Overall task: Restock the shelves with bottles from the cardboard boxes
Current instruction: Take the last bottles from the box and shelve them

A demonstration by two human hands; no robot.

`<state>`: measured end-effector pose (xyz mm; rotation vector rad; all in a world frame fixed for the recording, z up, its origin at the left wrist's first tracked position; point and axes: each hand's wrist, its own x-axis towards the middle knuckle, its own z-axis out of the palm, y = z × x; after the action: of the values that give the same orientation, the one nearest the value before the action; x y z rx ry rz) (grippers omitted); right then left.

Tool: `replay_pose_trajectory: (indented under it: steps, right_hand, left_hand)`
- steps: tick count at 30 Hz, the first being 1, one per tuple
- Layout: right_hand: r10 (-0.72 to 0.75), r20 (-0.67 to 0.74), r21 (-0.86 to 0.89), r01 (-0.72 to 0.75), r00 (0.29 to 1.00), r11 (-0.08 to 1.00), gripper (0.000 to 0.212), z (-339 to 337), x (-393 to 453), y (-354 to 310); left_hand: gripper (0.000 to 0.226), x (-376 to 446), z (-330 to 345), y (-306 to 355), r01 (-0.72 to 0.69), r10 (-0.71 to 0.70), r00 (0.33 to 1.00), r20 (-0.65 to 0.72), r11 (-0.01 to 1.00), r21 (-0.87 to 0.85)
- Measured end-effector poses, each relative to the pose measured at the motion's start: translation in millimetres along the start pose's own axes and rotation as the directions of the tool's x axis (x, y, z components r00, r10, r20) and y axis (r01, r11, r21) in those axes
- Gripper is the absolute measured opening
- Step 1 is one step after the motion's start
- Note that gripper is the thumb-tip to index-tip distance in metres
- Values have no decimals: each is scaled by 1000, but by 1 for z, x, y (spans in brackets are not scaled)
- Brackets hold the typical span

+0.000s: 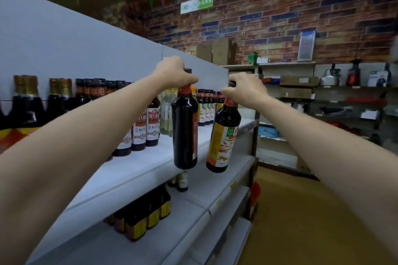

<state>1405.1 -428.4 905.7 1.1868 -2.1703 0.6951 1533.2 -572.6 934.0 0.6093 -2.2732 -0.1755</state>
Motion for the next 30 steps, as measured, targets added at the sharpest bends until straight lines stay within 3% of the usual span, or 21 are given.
replay_pose_trajectory:
  steps: [10,20,30]
  right_hand:
    - [-117,-169,137,141,979,981,25,84,129,79]
    - [-346,-22,334,333,938,882,30,179,239,116]
    - [-468,11,488,403,884,774,23,241,273,100]
  left_hand:
    - [42,117,79,-24,88,-55,982,-183,980,179]
    - [41,179,136,-50,298,-278,955,-108,876,378]
    - [25,186,149,-71,452,-470,880,-67,789,415]
